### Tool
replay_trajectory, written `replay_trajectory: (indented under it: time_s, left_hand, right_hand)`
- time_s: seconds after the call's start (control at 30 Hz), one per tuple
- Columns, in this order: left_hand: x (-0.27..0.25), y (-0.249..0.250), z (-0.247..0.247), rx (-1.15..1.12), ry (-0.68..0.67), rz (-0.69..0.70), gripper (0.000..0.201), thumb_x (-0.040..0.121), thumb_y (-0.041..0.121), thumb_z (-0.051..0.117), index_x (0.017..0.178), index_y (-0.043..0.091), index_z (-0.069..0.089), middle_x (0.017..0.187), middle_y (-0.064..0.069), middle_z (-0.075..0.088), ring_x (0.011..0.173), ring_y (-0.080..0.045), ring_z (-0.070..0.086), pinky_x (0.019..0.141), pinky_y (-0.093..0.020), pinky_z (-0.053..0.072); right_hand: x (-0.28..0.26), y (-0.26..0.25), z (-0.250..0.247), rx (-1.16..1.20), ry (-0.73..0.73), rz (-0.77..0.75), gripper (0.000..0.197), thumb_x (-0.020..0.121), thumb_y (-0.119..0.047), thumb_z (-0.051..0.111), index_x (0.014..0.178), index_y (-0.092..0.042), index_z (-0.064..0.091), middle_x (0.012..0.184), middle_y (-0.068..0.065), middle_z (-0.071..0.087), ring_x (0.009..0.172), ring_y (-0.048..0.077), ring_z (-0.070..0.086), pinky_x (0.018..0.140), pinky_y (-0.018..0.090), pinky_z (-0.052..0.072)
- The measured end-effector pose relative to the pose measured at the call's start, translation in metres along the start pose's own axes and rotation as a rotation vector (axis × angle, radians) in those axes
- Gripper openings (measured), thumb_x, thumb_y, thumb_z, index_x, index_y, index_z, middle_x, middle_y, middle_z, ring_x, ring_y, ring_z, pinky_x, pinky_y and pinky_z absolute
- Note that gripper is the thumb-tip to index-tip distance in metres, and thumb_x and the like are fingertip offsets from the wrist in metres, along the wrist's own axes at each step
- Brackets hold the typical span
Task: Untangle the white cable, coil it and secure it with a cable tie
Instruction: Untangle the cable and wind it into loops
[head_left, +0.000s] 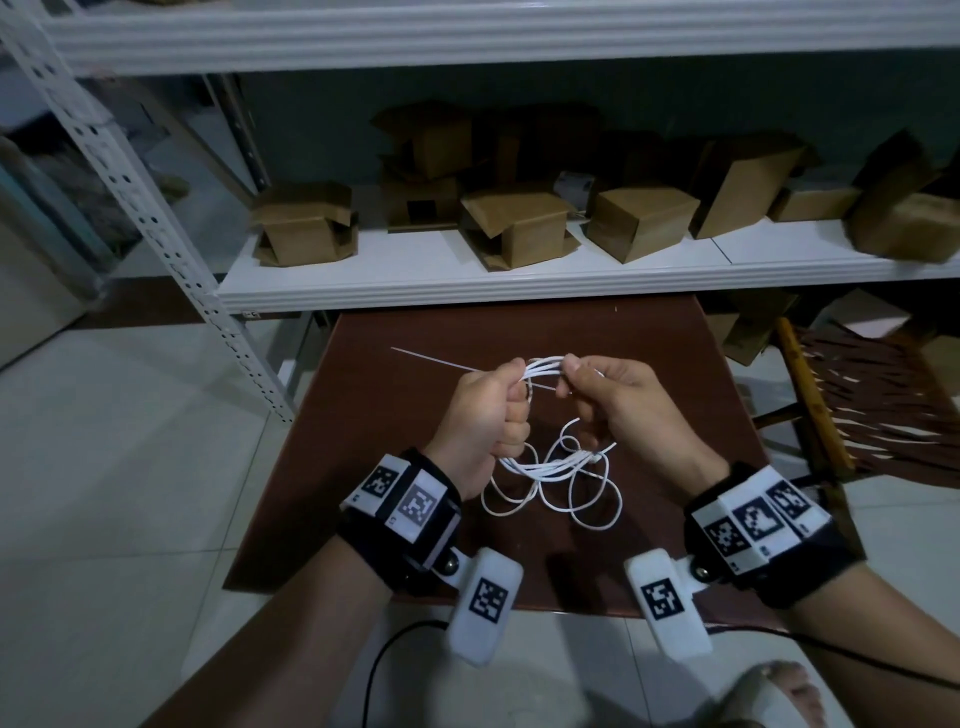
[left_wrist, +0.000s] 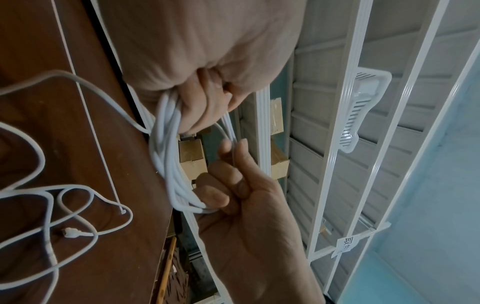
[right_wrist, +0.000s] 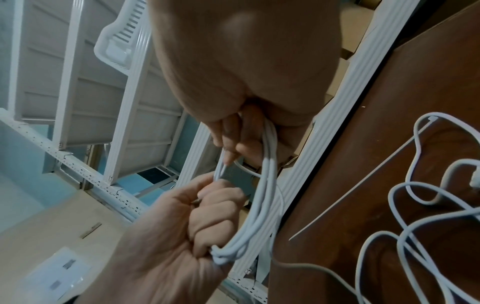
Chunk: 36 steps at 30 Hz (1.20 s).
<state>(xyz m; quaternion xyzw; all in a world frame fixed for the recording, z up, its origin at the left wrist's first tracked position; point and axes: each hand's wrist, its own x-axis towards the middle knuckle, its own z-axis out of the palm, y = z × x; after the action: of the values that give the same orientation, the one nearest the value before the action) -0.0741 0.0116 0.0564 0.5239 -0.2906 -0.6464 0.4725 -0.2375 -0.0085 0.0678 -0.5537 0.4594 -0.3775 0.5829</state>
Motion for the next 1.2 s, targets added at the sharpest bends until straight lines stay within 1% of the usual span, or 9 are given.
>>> replay_trajectory:
  time_s: [0.1,0.23,0.37,0.47,0.53,0.67,0.8,1.0,1.2]
  left_hand:
    - [-0.002,0.0,0.0,0.011,-0.052,-0.008,0.047,0.104,0.033,0.056,0.063,0.025,0.034,0.049,0.01,0.023,0.035,-0.004,0.017,0.036,-0.016,0.011]
    - [-0.004,-0.002,0.003,0.167,0.012,0.096,0.042,0.094,0.004,0.063,0.065,0.021,0.037,0.055,0.003,0.026,0.038,-0.007,0.021,0.038,-0.018,0.013]
    - [-0.001,-0.009,0.003,0.263,0.106,0.163,0.017,0.096,0.01,0.069,0.096,0.01,0.052,0.055,0.003,0.037,0.035,-0.006,0.03,0.036,-0.019,0.022]
    - [0.004,-0.015,-0.001,0.28,0.21,0.195,0.032,0.094,0.015,0.075,0.117,0.017,0.053,0.059,0.004,0.047,0.036,-0.005,0.037,0.039,-0.022,0.029]
    - [0.005,-0.016,-0.001,0.334,0.174,0.246,0.009,0.096,0.015,0.072,0.099,0.018,0.064,0.054,0.008,0.046,0.037,-0.006,0.036,0.044,-0.024,0.028]
    - [0.005,-0.018,-0.001,0.364,0.173,0.237,0.038,0.102,0.015,0.059,0.064,0.015,0.059,0.043,0.01,0.036,0.034,-0.007,0.03,0.047,-0.024,0.023]
    - [0.002,-0.017,0.002,0.365,0.175,0.258,0.028,0.088,0.031,0.057,0.065,0.017,0.053,0.045,0.008,0.036,0.038,-0.01,0.031,0.047,-0.025,0.023]
    - [0.0,-0.02,0.002,0.35,0.178,0.263,0.027,0.103,0.007,0.046,0.079,0.014,0.054,0.064,-0.003,0.041,0.047,-0.011,0.035,0.042,-0.021,0.029]
    - [0.003,-0.024,0.003,0.407,0.228,0.304,0.027,0.106,0.011,0.049,0.082,0.016,0.061,0.064,0.001,0.049,0.055,-0.013,0.045,0.055,-0.03,0.036]
  right_hand:
    - [0.0,0.0,0.001,0.002,0.025,-0.009,0.04,0.107,-0.03,0.055,0.072,-0.011,0.054,0.054,0.004,0.041,0.044,0.013,0.034,0.039,0.021,0.034]
    - [-0.001,-0.001,0.002,0.005,0.005,-0.021,0.045,0.107,-0.031,0.055,0.066,-0.016,0.047,0.055,0.006,0.04,0.046,0.016,0.033,0.042,0.024,0.036]
    - [-0.003,0.001,0.004,-0.007,-0.021,-0.04,0.046,0.108,-0.03,0.054,0.065,-0.016,0.045,0.052,0.003,0.04,0.047,0.018,0.033,0.043,0.024,0.033]
    - [-0.003,0.001,0.004,-0.005,-0.034,-0.043,0.045,0.108,-0.029,0.053,0.066,-0.015,0.044,0.051,0.002,0.039,0.045,0.016,0.031,0.044,0.025,0.031]
    - [-0.002,0.001,0.004,0.01,-0.039,-0.05,0.045,0.108,-0.028,0.053,0.067,-0.014,0.043,0.052,0.002,0.036,0.044,0.015,0.028,0.045,0.026,0.029]
    - [-0.001,0.004,0.004,-0.008,-0.029,-0.069,0.047,0.108,-0.029,0.055,0.064,-0.015,0.043,0.052,0.005,0.035,0.046,0.018,0.027,0.045,0.027,0.03]
    - [0.0,0.005,0.003,-0.014,-0.025,-0.085,0.048,0.108,-0.029,0.055,0.063,-0.013,0.043,0.051,0.002,0.036,0.044,0.018,0.028,0.044,0.027,0.032]
    - [-0.001,0.004,0.004,-0.083,-0.021,-0.112,0.046,0.107,-0.03,0.056,0.067,-0.008,0.048,0.053,0.006,0.036,0.045,0.018,0.028,0.043,0.025,0.032]
    - [-0.004,0.003,0.005,-0.121,-0.023,-0.139,0.048,0.106,-0.031,0.058,0.064,-0.012,0.048,0.052,0.005,0.039,0.045,0.018,0.032,0.043,0.026,0.034]
